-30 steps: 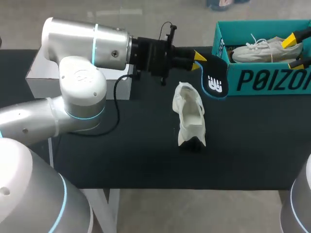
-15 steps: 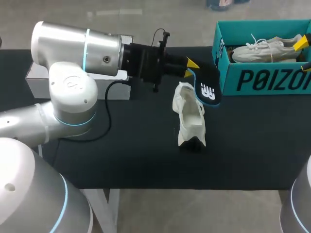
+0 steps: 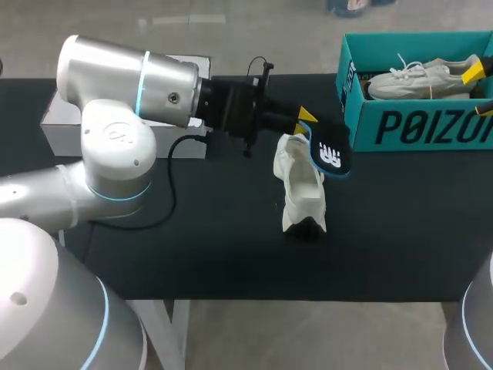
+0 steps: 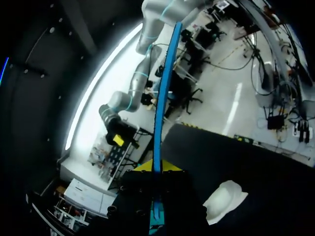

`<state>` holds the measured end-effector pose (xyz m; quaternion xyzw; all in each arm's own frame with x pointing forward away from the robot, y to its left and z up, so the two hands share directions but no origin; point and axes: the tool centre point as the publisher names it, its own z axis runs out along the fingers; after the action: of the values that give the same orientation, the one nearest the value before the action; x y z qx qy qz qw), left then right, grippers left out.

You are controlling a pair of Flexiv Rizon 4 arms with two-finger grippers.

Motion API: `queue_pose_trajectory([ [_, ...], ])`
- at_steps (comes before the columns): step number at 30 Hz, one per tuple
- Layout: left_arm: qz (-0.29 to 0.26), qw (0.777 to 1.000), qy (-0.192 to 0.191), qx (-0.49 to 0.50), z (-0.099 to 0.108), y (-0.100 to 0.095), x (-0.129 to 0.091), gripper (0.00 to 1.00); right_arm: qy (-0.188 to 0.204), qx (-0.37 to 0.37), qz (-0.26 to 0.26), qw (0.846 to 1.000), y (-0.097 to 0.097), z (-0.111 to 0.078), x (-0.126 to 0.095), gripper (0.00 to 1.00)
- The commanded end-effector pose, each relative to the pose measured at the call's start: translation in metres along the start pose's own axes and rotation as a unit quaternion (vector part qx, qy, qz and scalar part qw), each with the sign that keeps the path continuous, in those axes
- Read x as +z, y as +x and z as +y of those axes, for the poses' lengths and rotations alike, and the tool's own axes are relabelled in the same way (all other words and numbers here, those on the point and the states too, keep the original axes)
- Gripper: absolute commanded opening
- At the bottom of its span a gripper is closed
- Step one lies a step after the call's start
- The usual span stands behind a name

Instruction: Take the shoe out of the shoebox, open the shoe tongue, remove and reinsert the insole, then place the shoe into the shoebox

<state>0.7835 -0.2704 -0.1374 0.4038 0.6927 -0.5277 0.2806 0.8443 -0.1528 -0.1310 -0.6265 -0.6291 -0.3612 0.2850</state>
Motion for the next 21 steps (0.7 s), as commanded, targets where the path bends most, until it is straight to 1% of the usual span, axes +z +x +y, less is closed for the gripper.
queue_pose_trajectory([
  [1,0.028,1.0,-0.01,-0.009,0.024,0.019,0.012,0.0,0.0,0.0,-0.002,1.0,0.0,-0.001,0.001,1.0],
  [2,0.028,0.999,-0.009,-0.015,0.027,0.023,0.012,0.0,0.0,0.0,-0.002,1.0,0.0,-0.001,0.001,1.0],
  [3,0.036,0.999,-0.003,-0.023,0.033,0.032,0.013,0.0,0.0,0.0,-0.002,1.0,0.0,-0.001,0.001,1.0],
  [4,0.04,0.999,-0.015,-0.021,0.036,0.037,0.013,0.0,0.0,0.0,-0.002,1.0,0.0,-0.001,0.001,1.0],
  [18,0.04,0.999,-0.015,-0.021,0.036,0.037,0.013,0.0,0.0,0.0,-0.002,1.0,0.0,-0.001,0.001,1.0],
  [19,0.047,0.998,-0.028,-0.019,0.041,0.04,0.019,0.0,0.0,0.0,-0.002,1.0,0.0,-0.001,0.001,1.0],
  [20,0.063,0.997,-0.031,-0.033,0.05,0.044,0.026,0.0,0.0,0.0,-0.002,1.0,0.0,-0.001,0.001,1.0],
  [21,0.075,0.996,-0.022,-0.044,0.055,0.048,0.03,0.0,0.0,0.0,-0.002,1.0,0.0,-0.001,0.001,1.0],
])
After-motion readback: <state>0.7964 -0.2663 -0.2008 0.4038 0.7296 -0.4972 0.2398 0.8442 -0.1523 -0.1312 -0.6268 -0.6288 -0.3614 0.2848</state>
